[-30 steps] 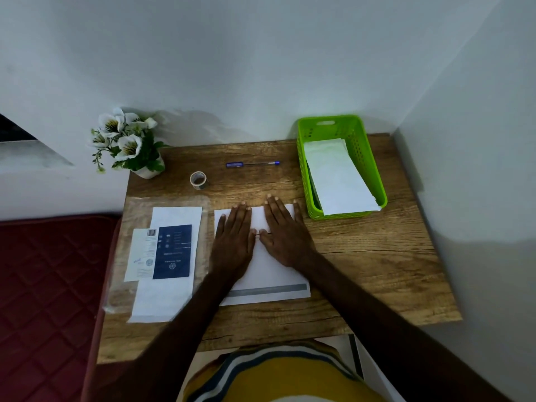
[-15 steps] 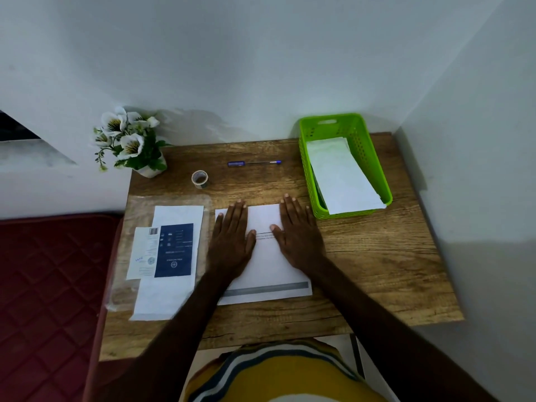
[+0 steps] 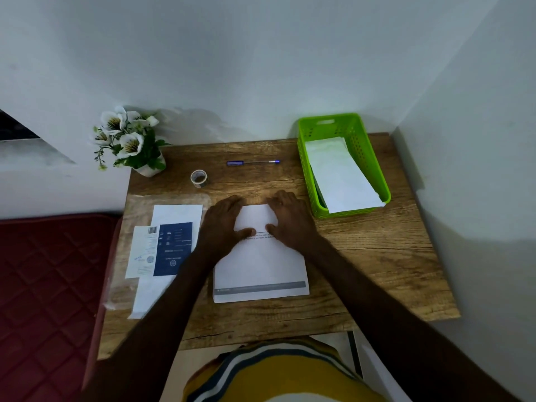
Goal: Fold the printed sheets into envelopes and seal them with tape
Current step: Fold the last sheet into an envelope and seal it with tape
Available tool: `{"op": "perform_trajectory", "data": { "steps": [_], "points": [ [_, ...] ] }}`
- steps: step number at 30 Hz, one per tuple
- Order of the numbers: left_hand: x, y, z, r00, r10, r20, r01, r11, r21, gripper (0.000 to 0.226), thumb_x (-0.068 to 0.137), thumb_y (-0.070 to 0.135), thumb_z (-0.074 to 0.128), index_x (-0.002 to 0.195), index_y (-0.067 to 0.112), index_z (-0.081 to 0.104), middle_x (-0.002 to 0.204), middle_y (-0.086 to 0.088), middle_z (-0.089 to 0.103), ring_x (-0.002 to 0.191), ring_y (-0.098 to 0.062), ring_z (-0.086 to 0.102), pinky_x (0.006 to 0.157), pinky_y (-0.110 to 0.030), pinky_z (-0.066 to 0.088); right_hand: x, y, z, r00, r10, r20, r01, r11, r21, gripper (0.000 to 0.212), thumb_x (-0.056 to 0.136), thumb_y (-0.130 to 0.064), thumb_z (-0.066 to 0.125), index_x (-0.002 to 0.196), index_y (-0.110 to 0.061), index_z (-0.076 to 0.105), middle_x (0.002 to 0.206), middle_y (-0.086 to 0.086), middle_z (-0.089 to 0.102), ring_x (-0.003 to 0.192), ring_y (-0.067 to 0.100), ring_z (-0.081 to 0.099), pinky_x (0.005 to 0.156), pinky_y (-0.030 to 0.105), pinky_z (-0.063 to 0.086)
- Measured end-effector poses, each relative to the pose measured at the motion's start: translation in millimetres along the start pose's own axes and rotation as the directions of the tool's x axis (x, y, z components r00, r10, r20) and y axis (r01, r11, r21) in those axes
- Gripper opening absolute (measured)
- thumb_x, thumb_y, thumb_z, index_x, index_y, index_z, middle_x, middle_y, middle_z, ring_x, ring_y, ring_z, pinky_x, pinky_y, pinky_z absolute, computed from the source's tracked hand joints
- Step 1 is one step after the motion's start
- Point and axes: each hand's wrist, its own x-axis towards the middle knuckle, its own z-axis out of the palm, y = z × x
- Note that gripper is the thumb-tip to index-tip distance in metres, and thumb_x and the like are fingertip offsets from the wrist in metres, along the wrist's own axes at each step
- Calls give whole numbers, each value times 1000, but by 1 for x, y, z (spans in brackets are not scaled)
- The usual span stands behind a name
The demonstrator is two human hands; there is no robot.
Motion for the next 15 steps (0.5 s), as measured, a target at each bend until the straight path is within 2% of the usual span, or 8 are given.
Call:
{"op": "perform_trajectory", "data": {
  "steps": [5, 9, 15],
  "points": [
    [10, 4, -8, 1000, 15, 13, -15, 999, 28, 80, 79, 58, 78, 143, 17, 52, 148, -9, 48, 136, -30, 42, 110, -43, 36, 9, 1, -4, 997, 23, 78, -27, 999, 45, 61, 87, -41, 71, 142, -20, 54, 149, 9, 40, 137, 29, 37, 108, 46, 37],
    [15, 8, -15, 1000, 2, 31, -3, 999, 43, 77, 74, 58, 82, 136, 20, 56, 138, -8, 50, 128, -28, 44, 102, -40, 37, 15, 1, -9, 992, 35, 117, -44, 996, 72, 67, 84, -40, 76, 143, -21, 51, 150, 10, 40, 138, 29, 35, 111, 49, 38],
    [20, 15, -25, 996, -19, 83, 15, 999, 48, 76, 71, 56, 85, 132, 21, 57, 138, -9, 48, 130, -29, 41, 104, -41, 34, 20, -1, -16, 987, 38, 155, -49, 996, 70, 64, 81, -38, 79, 138, -21, 55, 147, 10, 41, 138, 29, 35, 111, 48, 37]
  ]
}}
